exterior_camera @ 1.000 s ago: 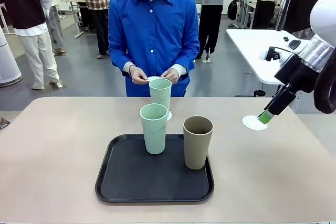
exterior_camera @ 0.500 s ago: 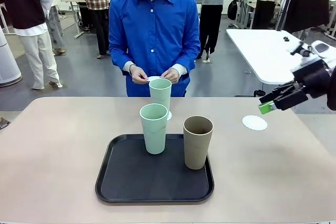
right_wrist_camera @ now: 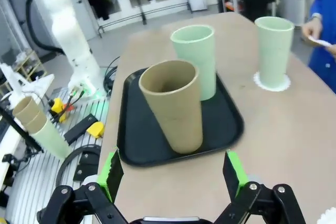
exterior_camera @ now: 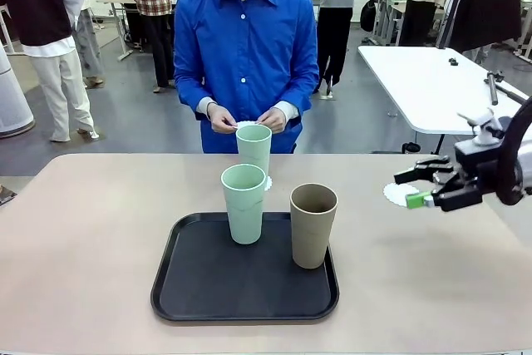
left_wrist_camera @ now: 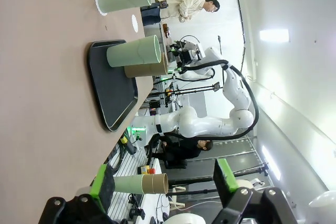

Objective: Place coasters on the table and set cups on them.
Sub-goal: Take one Reusable plastic cup from the Flat Tray and place it on a coaster set by the human.

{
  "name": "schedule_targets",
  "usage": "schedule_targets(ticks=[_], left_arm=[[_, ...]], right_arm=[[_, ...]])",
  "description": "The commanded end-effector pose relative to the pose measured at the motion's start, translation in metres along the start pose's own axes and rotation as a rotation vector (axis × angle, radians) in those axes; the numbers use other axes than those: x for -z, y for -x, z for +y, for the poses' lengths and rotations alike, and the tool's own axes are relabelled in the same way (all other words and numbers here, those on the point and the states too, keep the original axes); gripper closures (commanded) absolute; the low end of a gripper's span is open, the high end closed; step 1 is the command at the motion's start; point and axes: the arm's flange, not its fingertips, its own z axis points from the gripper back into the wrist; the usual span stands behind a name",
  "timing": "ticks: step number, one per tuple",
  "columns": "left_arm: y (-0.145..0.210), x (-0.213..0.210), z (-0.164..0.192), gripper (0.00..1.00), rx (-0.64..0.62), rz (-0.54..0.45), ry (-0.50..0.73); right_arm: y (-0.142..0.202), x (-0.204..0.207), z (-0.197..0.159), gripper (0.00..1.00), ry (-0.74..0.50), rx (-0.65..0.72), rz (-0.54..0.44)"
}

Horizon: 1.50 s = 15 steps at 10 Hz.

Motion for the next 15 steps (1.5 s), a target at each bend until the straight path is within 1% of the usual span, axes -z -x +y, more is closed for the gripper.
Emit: schedule_targets(ticks=[1, 2, 4, 5, 10, 13, 15], left_arm=[[0.000, -0.002, -0.001, 0.00, 0.002, -0.004, -0.002], [0.000, -0.002, -0.001, 0.00, 0.002, -0.004, -0.002], [0.000, -0.002, -0.001, 0.00, 0.002, -0.004, -0.002], [0.000, -0.002, -0.001, 0.00, 0.002, -0.004, -0.002], [0.000, -0.002, -0.001, 0.00, 0.002, -0.004, -0.002], [0.000, -0.002, -0.001, 0.00, 0.002, -0.004, -0.002], [0.000, -0.002, -0.001, 0.00, 0.002, -0.004, -0.002]], right_arm=[[0.019, 0.009, -0.008, 0.00, -0.043, -0.034, 0.003], [0.028, 0.013, -0.009, 0.00, -0.056, -0.036, 0.007], [0.036, 0.023, -0.011, 0.00, -0.072, -0.046, 0.024], [0.030, 0.018, -0.005, 0.00, -0.064, -0.025, 0.016], [0.034, 0.018, -0.006, 0.00, -0.064, -0.026, 0.024], [0.038, 0.041, -0.009, 0.00, -0.110, -0.047, -0.095], [0.040, 0.053, -0.015, 0.00, -0.085, -0.077, -0.132]])
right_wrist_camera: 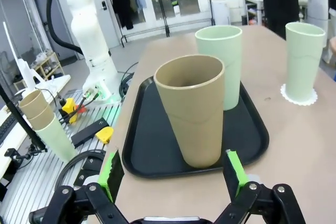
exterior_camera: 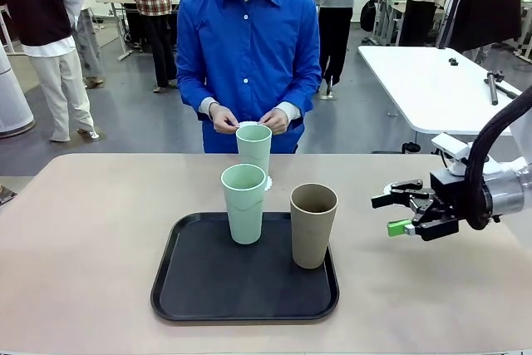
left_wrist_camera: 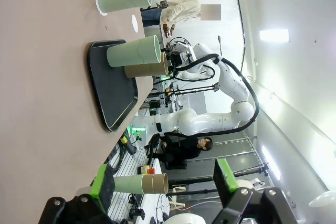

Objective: Place coasters on the table and set cups on them.
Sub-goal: Take one Reusable plastic cup from the Flat Tray and place it on a coaster set by the human.

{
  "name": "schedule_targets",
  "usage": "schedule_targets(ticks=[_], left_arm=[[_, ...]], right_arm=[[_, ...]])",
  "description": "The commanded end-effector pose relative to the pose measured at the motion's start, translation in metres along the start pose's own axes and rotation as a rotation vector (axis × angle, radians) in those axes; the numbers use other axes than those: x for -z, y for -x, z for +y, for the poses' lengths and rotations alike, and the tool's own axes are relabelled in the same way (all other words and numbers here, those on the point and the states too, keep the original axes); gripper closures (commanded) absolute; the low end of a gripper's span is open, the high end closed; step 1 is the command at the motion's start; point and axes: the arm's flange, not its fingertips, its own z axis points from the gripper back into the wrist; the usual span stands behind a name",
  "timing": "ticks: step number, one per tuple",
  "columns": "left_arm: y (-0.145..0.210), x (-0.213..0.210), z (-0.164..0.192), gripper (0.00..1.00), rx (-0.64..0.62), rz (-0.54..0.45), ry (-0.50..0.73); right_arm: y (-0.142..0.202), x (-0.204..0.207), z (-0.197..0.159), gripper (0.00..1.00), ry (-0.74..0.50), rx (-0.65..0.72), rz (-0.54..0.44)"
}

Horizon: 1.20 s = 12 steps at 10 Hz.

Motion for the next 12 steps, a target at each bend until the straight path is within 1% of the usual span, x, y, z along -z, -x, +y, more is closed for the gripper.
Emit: schedule_targets(ticks=[1, 3, 5, 7, 11, 12], left_arm=[[0.000, -0.002, -0.001, 0.00, 0.002, -0.004, -0.002], [0.000, -0.002, -0.001, 0.00, 0.002, -0.004, -0.002], [0.000, -0.002, -0.001, 0.00, 0.002, -0.004, -0.002], [0.000, -0.002, -0.001, 0.00, 0.002, -0.004, -0.002], [0.000, -0.002, -0.001, 0.00, 0.002, -0.004, -0.002], [0.000, -0.002, -0.001, 0.00, 0.002, -0.004, -0.002]], right_arm=[[0.010, 0.013, -0.010, 0.00, 0.009, -0.052, -0.042], [0.017, 0.026, -0.016, 0.00, 0.019, -0.085, -0.041], [0.022, 0.041, -0.020, 0.00, -0.016, -0.087, -0.050], [0.023, 0.054, -0.029, 0.00, -0.018, -0.096, -0.048], [0.025, 0.063, -0.046, 0.00, 0.042, -0.092, -0.036], [0.028, 0.067, -0.049, 0.00, 0.040, -0.083, -0.028]])
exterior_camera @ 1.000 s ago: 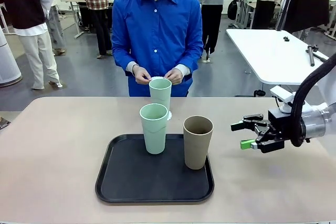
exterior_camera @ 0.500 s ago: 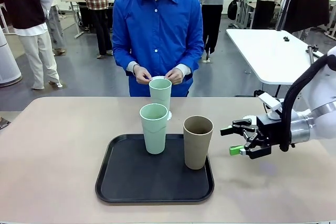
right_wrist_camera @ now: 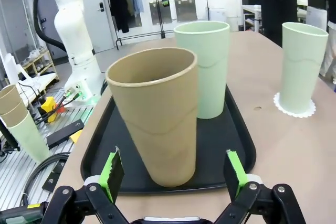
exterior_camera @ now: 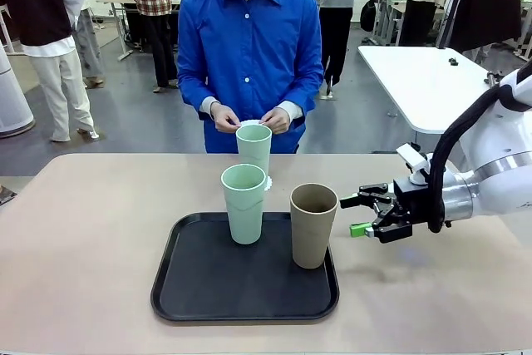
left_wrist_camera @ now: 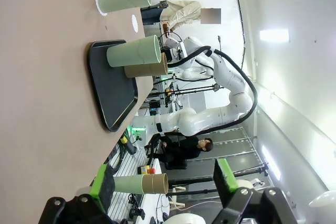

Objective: Place coasters on the table and set cups on them.
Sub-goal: Take one Reusable plastic cup from the Flat Tray and place it on a coaster set by the human.

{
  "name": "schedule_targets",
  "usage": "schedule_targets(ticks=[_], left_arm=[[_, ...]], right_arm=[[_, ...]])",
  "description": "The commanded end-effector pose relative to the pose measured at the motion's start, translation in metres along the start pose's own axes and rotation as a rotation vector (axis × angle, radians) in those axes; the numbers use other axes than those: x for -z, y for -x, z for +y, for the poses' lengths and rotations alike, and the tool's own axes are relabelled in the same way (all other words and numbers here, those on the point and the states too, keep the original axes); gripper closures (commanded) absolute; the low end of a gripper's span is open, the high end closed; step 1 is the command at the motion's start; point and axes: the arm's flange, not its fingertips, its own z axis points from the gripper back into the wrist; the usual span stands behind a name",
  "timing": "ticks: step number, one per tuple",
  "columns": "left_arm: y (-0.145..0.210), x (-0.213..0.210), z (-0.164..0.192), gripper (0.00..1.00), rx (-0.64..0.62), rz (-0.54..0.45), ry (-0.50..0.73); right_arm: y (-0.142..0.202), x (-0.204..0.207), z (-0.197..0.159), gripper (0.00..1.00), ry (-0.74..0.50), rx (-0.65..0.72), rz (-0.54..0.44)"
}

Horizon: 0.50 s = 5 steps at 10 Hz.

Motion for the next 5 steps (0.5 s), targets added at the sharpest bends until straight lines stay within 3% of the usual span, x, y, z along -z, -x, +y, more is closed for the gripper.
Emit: schedule_targets(ticks=[1, 5], left_arm=[[0.000, -0.002, -0.001, 0.00, 0.002, -0.004, -0.002], [0.000, -0.002, -0.001, 0.00, 0.002, -0.004, -0.002]], right_arm=[[0.008, 0.018, -0.009, 0.00, 0.022, -0.016, 0.007], [0.017, 0.038, -0.015, 0.00, -0.025, -0.002, 0.018]])
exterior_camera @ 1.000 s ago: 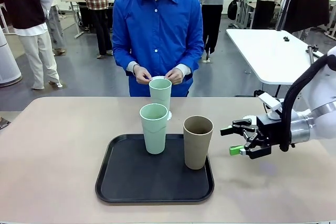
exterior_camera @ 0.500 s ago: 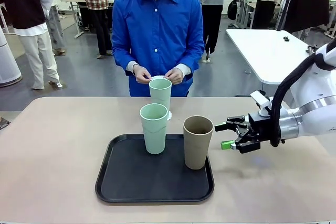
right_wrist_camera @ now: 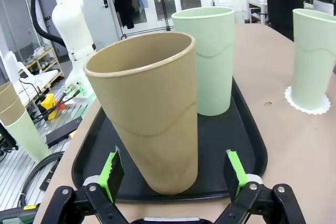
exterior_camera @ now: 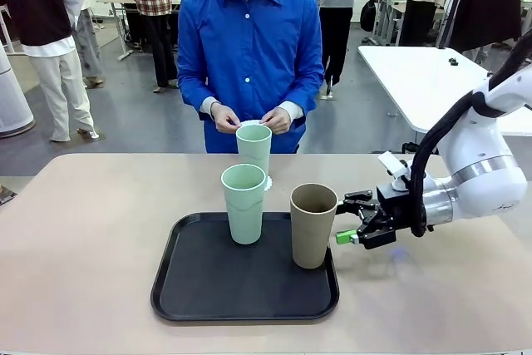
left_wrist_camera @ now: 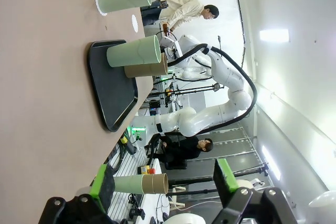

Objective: Place coasters on the table and set cups on them.
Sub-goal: Take one Reusable plastic cup from the Flat Tray and place it on a coaster set by the human.

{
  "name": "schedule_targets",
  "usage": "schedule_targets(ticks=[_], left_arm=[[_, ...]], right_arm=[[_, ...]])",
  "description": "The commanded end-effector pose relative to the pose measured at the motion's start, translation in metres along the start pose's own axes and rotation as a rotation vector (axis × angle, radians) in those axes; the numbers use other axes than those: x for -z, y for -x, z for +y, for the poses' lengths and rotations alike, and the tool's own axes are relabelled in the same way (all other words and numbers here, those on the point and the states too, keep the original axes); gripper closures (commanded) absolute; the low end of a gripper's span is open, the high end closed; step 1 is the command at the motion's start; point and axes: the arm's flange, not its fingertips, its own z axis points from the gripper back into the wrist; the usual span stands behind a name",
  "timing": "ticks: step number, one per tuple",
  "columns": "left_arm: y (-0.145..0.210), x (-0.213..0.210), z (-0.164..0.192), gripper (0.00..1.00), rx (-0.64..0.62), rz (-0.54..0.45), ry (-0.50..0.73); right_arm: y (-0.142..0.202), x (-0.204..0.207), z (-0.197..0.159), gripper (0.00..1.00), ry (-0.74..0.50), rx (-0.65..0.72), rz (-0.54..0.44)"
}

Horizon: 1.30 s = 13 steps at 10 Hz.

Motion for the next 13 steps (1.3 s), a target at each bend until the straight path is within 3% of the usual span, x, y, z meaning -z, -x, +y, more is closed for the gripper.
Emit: schedule_targets(ticks=[1, 13], left_arm=[[0.000, -0.002, -0.001, 0.00, 0.002, -0.004, -0.002], [0.000, -0.002, -0.001, 0.00, 0.002, -0.004, -0.002]], right_arm=[[0.005, 0.011, -0.008, 0.00, 0.008, -0.023, -0.007], [0.009, 0.047, -0.012, 0.00, -0.088, -0.037, -0.019]])
